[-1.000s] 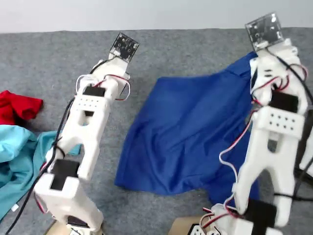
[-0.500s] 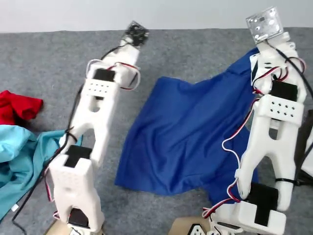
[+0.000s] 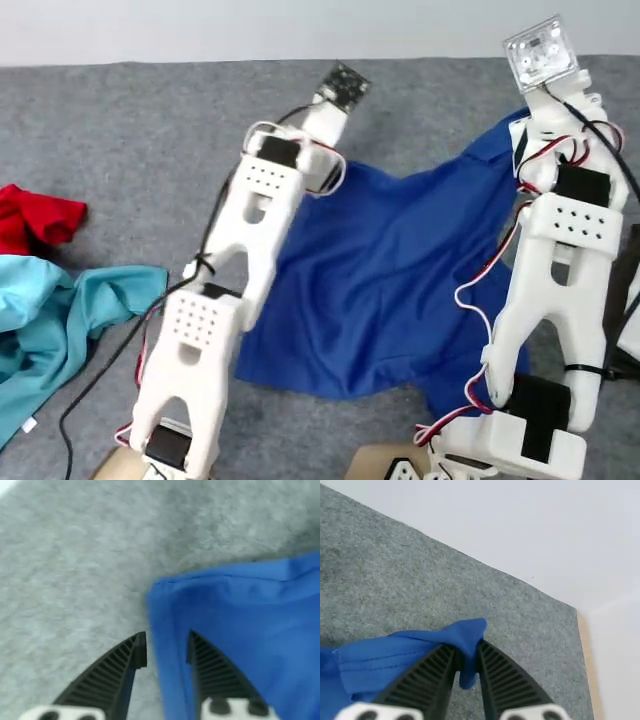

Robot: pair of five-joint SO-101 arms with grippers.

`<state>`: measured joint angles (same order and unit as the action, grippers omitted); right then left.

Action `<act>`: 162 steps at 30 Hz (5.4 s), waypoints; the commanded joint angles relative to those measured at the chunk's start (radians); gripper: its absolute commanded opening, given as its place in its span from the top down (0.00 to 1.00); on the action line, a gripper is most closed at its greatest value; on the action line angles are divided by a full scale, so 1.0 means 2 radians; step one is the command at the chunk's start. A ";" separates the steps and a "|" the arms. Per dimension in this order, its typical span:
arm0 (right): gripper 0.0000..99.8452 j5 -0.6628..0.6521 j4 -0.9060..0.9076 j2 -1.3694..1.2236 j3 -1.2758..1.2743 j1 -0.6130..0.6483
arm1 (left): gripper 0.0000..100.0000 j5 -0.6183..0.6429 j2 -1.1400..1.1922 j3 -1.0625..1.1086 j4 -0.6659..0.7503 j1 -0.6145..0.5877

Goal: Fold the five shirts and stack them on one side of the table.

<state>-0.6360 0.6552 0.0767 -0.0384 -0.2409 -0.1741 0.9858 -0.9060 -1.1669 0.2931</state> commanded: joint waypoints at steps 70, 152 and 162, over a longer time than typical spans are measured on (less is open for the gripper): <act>0.99 -0.005 0.565 0.192 0.029 0.040 | 1.00 -0.030 -0.279 0.053 -0.294 -0.097; 0.99 -0.147 0.510 0.429 -0.344 -0.113 | 0.81 -0.031 0.087 -0.160 -0.255 0.001; 0.99 -0.147 0.509 0.429 -0.336 -0.111 | 1.00 -0.031 0.089 -0.268 -0.295 0.010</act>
<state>-0.9244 1.6832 0.9160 -0.7871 -0.4572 -0.2294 1.1853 -1.3571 -1.7238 0.3115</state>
